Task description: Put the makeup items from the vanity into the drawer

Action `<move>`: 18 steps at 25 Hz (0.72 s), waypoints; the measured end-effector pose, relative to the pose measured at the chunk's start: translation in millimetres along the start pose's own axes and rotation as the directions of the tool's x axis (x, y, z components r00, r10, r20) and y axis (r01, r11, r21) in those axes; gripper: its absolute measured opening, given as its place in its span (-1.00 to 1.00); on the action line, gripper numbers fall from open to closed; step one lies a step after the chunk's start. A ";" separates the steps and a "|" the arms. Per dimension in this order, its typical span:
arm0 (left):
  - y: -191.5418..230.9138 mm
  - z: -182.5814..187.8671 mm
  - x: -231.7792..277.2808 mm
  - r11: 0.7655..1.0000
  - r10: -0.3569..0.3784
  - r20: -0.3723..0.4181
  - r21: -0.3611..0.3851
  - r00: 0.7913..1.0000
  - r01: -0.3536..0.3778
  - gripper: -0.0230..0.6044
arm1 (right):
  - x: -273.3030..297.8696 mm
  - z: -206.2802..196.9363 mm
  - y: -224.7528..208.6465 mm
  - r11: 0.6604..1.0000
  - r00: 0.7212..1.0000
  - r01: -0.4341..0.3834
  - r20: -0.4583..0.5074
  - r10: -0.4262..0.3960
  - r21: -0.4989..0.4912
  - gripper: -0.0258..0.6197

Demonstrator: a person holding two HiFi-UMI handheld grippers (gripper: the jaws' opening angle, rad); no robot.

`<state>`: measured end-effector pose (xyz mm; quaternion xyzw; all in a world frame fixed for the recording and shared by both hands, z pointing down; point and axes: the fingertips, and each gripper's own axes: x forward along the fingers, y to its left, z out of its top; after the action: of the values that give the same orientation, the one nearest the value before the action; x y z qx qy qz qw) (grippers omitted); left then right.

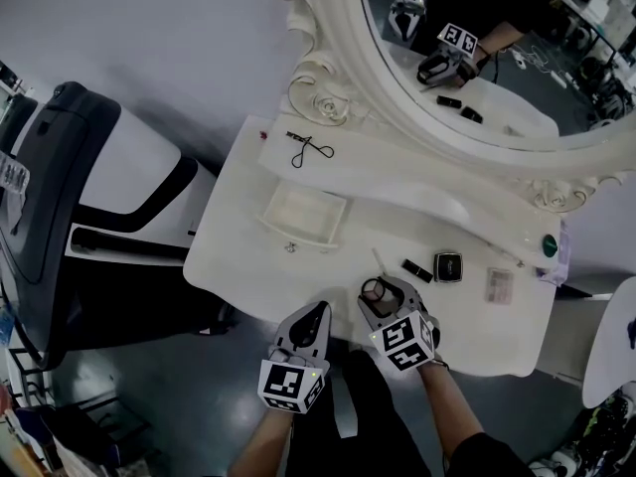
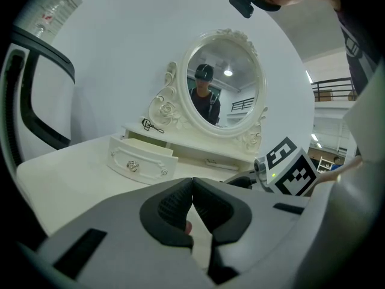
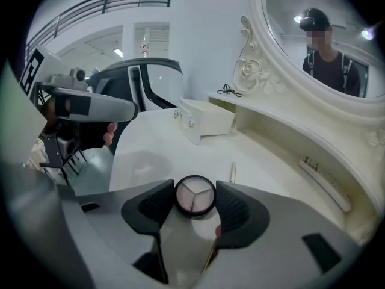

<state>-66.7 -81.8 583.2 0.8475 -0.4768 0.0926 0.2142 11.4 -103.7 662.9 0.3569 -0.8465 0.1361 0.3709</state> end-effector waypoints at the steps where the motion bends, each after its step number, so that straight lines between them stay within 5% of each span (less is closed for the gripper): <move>1: 0.1 1.4 -0.8 1.000 0.001 0.001 0.000 1.000 -0.001 -0.88 | -0.7 0.6 -0.3 1.000 1.000 0.000 0.004 0.000 0.004 -0.21; 18: -27.8 69.0 -31.3 0.997 0.052 0.071 0.048 0.996 -0.056 -0.88 | -110.1 62.4 -20.7 0.979 0.955 0.011 0.289 -0.070 0.201 -0.21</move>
<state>-62.8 -76.3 502.8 0.8421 -0.5042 0.0805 0.1735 44.6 -93.8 539.5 0.4257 -0.8670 0.1571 0.2061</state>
